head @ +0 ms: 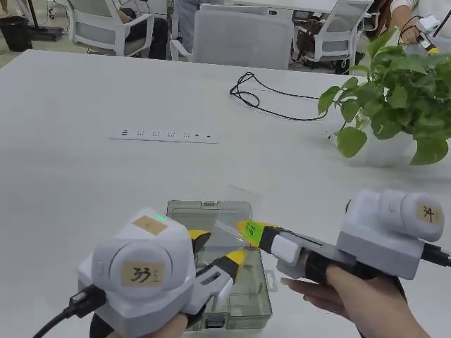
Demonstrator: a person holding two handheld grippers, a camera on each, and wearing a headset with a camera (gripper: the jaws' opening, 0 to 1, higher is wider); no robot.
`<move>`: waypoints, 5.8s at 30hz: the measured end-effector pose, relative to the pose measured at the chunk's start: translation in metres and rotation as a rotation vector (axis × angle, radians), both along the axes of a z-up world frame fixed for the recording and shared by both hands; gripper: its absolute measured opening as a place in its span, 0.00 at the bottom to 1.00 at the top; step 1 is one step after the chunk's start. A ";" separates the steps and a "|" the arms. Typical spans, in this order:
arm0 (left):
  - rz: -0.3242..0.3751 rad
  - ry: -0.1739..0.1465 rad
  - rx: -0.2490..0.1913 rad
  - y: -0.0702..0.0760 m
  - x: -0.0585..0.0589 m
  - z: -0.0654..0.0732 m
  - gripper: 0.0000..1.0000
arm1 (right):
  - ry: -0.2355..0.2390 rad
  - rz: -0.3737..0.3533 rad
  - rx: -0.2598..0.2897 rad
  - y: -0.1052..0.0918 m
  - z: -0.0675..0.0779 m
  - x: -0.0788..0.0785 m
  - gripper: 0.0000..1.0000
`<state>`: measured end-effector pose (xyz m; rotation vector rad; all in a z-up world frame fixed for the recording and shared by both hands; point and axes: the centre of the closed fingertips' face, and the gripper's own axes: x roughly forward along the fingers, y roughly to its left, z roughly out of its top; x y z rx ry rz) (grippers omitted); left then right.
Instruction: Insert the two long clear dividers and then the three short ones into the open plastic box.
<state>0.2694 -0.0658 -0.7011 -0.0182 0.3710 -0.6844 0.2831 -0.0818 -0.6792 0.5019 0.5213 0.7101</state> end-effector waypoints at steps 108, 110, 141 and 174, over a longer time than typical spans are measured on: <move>-0.313 0.055 0.262 0.074 -0.041 -0.063 0.99 | 0.936 0.070 -0.629 -0.017 -0.118 0.002 0.02; -0.313 0.055 0.259 0.074 -0.041 -0.062 0.99 | 0.939 0.066 -0.630 -0.018 -0.119 0.002 0.02; -0.332 0.063 0.253 0.067 -0.042 -0.066 0.98 | 0.913 0.098 -0.718 -0.013 -0.125 0.005 0.02; -0.320 0.076 0.251 0.069 -0.039 -0.069 0.97 | 0.862 0.145 -0.815 -0.007 -0.145 0.004 0.03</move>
